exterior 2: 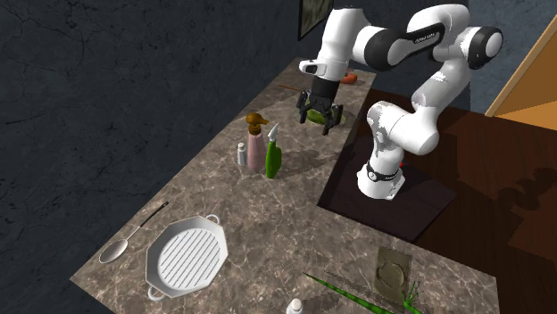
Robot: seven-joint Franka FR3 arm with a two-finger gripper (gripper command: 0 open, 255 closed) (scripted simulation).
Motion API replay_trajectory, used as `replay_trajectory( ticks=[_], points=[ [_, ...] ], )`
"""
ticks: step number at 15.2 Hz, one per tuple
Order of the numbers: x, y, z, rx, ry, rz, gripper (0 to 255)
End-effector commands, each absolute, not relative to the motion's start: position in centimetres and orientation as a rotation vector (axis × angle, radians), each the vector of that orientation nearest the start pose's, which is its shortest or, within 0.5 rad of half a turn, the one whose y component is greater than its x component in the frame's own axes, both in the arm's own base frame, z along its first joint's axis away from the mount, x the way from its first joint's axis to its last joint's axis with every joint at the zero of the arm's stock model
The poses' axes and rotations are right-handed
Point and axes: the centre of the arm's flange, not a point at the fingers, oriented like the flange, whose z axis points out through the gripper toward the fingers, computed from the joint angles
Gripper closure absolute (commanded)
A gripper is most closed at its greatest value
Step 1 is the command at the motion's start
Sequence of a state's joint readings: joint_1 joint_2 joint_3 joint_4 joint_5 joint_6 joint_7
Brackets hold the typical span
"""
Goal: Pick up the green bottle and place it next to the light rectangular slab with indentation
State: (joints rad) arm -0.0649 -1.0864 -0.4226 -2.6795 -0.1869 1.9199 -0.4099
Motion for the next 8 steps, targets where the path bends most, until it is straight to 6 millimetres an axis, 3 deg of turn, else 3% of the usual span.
replay_trajectory(
  ticks=[1,8],
  points=[
    [22.8,-17.7,50.5,-3.0,-0.24,-0.55,0],
    [20.9,-25.1,43.6,-2.936,-0.404,-0.675,0]
  ],
)
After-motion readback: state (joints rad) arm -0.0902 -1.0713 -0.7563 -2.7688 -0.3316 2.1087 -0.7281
